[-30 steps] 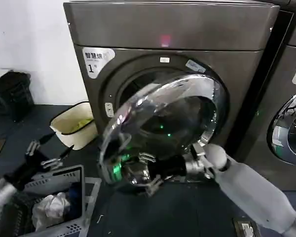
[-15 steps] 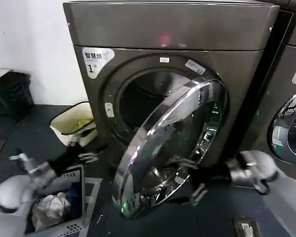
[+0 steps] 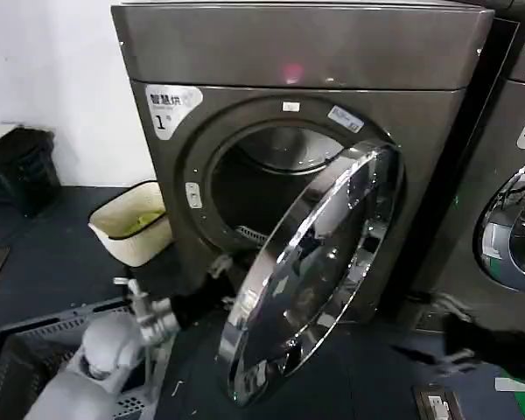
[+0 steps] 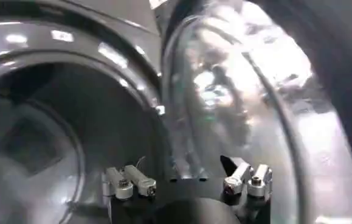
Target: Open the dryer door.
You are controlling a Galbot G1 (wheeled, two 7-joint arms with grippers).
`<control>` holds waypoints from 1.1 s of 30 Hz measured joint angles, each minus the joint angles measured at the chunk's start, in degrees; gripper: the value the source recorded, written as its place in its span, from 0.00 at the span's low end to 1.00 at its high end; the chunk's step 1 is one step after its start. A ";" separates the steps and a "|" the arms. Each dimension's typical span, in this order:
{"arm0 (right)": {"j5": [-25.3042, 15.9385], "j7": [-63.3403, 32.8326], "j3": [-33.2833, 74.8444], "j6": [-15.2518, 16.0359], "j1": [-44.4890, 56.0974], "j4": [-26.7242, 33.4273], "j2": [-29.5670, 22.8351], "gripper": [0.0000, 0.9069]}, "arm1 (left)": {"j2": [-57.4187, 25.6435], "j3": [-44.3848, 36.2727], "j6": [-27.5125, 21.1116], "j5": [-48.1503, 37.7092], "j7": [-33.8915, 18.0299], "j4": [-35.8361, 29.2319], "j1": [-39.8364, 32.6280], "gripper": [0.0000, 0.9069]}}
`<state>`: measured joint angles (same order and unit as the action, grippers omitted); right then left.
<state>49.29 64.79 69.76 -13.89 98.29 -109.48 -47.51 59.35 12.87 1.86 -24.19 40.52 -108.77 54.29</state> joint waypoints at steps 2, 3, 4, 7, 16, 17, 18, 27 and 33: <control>-1.79 -3.57 4.59 -1.48 4.10 -0.69 -3.32 1.00 | 0.40 -1.68 0.38 0.16 -0.34 0.08 -0.68 1.00; -2.56 -5.90 6.71 -2.64 5.99 -1.01 -5.04 1.00 | 0.70 -2.69 0.39 0.18 -0.46 0.30 -1.01 1.00; -3.18 -8.36 8.98 -3.77 7.93 -1.26 -6.91 1.00 | 1.03 -3.54 0.39 0.16 -0.69 0.65 -1.45 1.00; -5.55 -17.08 14.55 -5.31 12.68 -2.11 -12.35 1.00 | 2.25 -6.27 0.40 -0.06 -1.47 1.86 -3.10 1.00; -18.83 -48.37 25.58 5.08 13.94 -4.52 -27.73 1.00 | 7.06 -17.13 1.30 1.14 -5.02 6.95 -11.37 1.00; -20.59 -52.12 26.92 7.30 13.35 -4.75 -29.38 1.00 | 7.66 -18.34 1.59 1.50 -5.20 7.53 -12.31 1.00; -21.89 -55.27 28.24 9.24 12.76 -4.98 -30.91 1.00 | 8.30 -19.57 1.76 1.76 -5.46 8.25 -13.27 1.00; -33.03 -75.85 43.14 22.65 5.66 -7.13 -43.67 1.00 | 15.08 -28.02 2.69 5.46 -9.92 14.37 -20.06 1.00; -38.48 -83.51 51.29 27.63 4.27 -7.16 -44.71 1.00 | 20.48 -31.92 2.90 8.63 -11.75 18.25 -22.95 1.00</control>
<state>10.81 -18.72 121.04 13.74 102.56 -116.64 -92.23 79.83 -19.05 4.76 -15.56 28.77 -90.52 31.34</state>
